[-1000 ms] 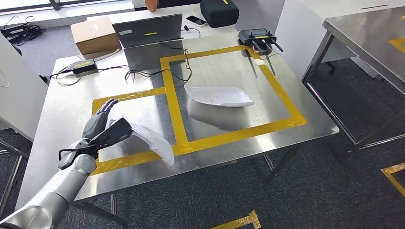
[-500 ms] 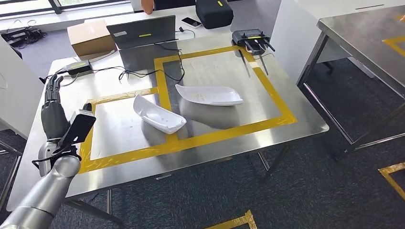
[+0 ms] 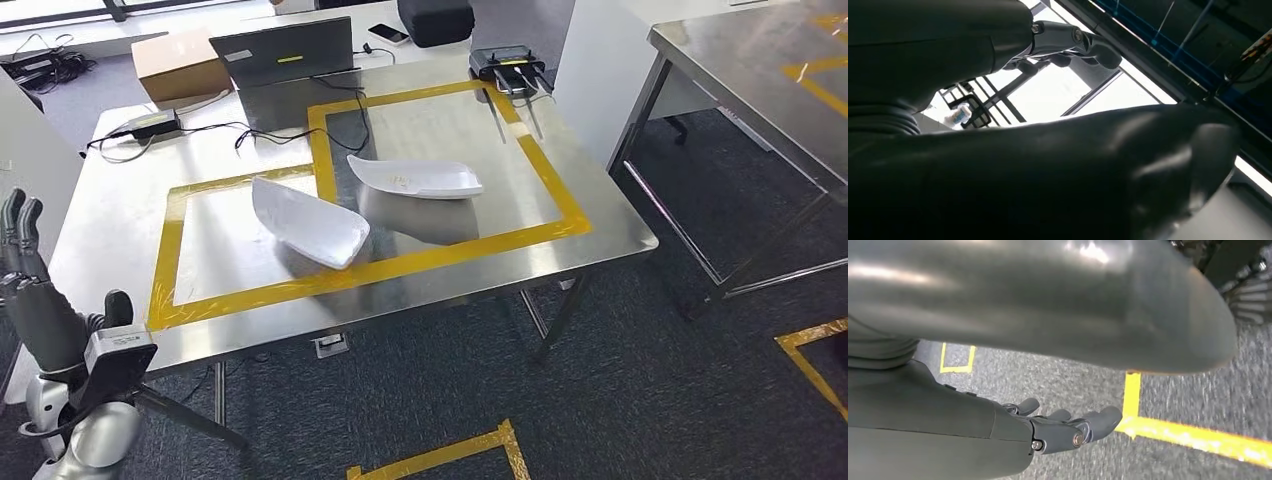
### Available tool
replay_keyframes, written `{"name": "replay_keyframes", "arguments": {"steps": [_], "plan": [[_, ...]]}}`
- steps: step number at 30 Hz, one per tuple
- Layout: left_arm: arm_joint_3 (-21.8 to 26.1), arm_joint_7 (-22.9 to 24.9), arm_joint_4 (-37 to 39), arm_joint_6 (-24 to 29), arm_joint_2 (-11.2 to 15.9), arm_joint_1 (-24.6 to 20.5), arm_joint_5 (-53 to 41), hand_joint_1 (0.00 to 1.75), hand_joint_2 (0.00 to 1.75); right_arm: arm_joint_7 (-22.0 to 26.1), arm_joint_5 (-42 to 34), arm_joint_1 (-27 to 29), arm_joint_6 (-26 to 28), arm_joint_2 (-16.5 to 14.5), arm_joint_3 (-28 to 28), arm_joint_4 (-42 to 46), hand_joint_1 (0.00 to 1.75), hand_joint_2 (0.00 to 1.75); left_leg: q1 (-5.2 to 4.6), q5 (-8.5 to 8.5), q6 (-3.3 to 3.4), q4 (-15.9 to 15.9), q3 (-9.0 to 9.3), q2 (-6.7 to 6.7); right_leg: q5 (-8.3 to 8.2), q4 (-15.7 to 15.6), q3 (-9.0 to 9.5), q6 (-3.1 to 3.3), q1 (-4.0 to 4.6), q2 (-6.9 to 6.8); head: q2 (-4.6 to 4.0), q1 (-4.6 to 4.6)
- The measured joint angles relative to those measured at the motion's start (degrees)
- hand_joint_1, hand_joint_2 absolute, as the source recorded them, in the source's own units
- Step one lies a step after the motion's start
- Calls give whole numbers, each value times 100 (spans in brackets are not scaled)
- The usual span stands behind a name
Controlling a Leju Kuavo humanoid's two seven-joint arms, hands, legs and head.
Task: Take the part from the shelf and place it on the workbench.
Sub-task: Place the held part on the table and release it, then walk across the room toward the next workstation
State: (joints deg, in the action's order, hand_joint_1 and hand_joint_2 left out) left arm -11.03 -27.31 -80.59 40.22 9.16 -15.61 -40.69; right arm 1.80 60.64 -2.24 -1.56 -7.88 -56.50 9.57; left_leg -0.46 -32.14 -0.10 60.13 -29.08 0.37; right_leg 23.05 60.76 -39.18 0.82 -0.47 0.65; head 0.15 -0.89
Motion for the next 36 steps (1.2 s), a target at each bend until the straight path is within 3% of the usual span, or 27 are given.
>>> {"name": "replay_keyframes", "arguments": {"steps": [3,4,5,7,8,9,10,12,14,15,18,19,21,23,24,25,26,28,30,31,33,34,36], "plan": [[153,-89,-406,2,-126,307,-382,0,0,-63,44,14,11,-2,0,0,0,0,-6,147,69,-123,-36,14,-45,-52,18,-122,-17,-10,0,-21],[194,-128,-532,2,-179,414,-486,0,0,-44,35,21,20,-1,-1,0,0,0,10,220,111,-155,-77,19,95,26,-13,-157,-16,-13,0,-15],[238,-170,-652,2,-235,527,-574,0,0,-11,16,27,29,1,-2,0,0,0,29,297,142,-180,-131,26,337,213,-69,-188,-18,-18,0,-8],[350,-257,-856,2,-348,753,-724,0,0,32,-6,28,40,3,-4,0,0,0,28,424,180,-180,-261,38,932,844,-206,-240,-28,-26,0,6],[409,-294,-914,2,-409,848,-786,0,0,16,15,28,39,6,-5,0,0,0,27,486,179,-170,-337,44,1099,1163,-246,-261,-32,-27,0,6],[462,-320,-943,2,-465,927,-825,0,0,-19,53,28,33,10,-5,0,0,0,28,546,176,-153,-421,48,1128,1363,-225,-277,-35,-29,0,6],[513,-335,-948,2,-518,995,-817,0,0,-62,103,29,22,14,-4,0,0,0,32,602,165,-129,-514,49,1034,1371,-106,-289,-38,-31,0,7],[614,-304,-900,1,-602,1120,-702,0,0,-104,168,26,14,25,-5,0,0,0,46,691,122,-62,-682,48,793,810,414,-291,-45,-37,0,8],[729,-184,-756,0,-649,1246,-521,0,0,-55,147,18,36,32,-6,0,0,0,41,756,55,-3,-775,50,795,113,900,-221,-23,-29,0,12],[800,-125,-612,-1,-661,1301,-450,0,0,-27,128,17,47,32,-6,0,0,0,34,786,18,6,-787,53,851,-68,997,-167,-11,-21,0,12],[1122,-85,212,-3,-701,1357,-230,0,0,-52,222,27,-2,32,-2,0,0,0,35,867,-90,-30,-796,46,772,-167,948,-3,-10,-30,0,14],[1269,-103,625,-15,-714,1346,-113,0,0,-81,299,24,-37,32,4,0,0,0,43,779,-123,17,-832,34,706,-192,908,46,-20,-41,0,11],[1593,-195,1571,-49,-724,1293,229,0,0,-108,432,13,-86,33,24,0,0,0,68,315,-189,396,-965,4,563,-221,786,108,-36,-48,0,-3],[1922,-308,2616,-148,-723,1188,684,0,0,-78,473,14,-96,35,49,0,0,0,86,-163,-243,1061,-1107,-6,428,-217,618,117,-33,-40,0,-10],[2080,-236,3154,-268,-723,1138,914,0,0,-42,453,17,-90,36,57,0,0,0,92,-230,-257,1312,-1110,-8,364,-210,535,112,-31,-39,0,-10],[2231,-23,3668,-431,-722,1113,1111,0,0,-4,421,18,-81,36,61,0,0,0,96,-167,-260,1397,-1029,-9,303,-202,455,104,-32,-39,0,-9],[2373,374,4144,-617,-721,1119,1226,0,0,27,403,18,-79,36,61,0,0,0,101,-21,-254,1272,-844,-9,248,-191,380,92,-33,-35,0,-9],[2569,1551,4988,-939,-721,1202,1191,0,0,23,469,15,-117,39,77,0,0,0,102,135,-225,540,-241,-11,152,-159,263,43,-31,-13,0,-11],[2625,2584,5591,-1119,-735,1352,992,0,0,-19,600,18,-178,51,118,0,0,0,82,57,-170,-59,155,-29,69,-149,218,-31,-17,6,0,-11],[2625,2885,5804,-1183,-745,1416,922,0,0,-28,646,19,-201,60,141,0,0,0,67,17,-136,-160,191,-42,28,-160,214,-70,-7,4,0,-10],[2627,3430,6159,-1367,-767,1480,880,0,0,-11,707,16,-228,84,182,0,0,0,68,85,-40,-170,92,-51,-18,-166,208,-146,-12,-13,0,-11],[2645,3824,6307,-1488,-783,1482,930,0,0,24,706,12,-225,97,202,0,0,0,73,138,18,-169,38,-45,74,-108,174,-179,-18,-22,0,-6],[2771,4608,6522,-1650,-848,1493,1197,0,0,151,562,7,-181,119,223,0,0,0,79,265,113,-178,-102,-17,575,302,38,-222,-32,-35,0,3]]}}
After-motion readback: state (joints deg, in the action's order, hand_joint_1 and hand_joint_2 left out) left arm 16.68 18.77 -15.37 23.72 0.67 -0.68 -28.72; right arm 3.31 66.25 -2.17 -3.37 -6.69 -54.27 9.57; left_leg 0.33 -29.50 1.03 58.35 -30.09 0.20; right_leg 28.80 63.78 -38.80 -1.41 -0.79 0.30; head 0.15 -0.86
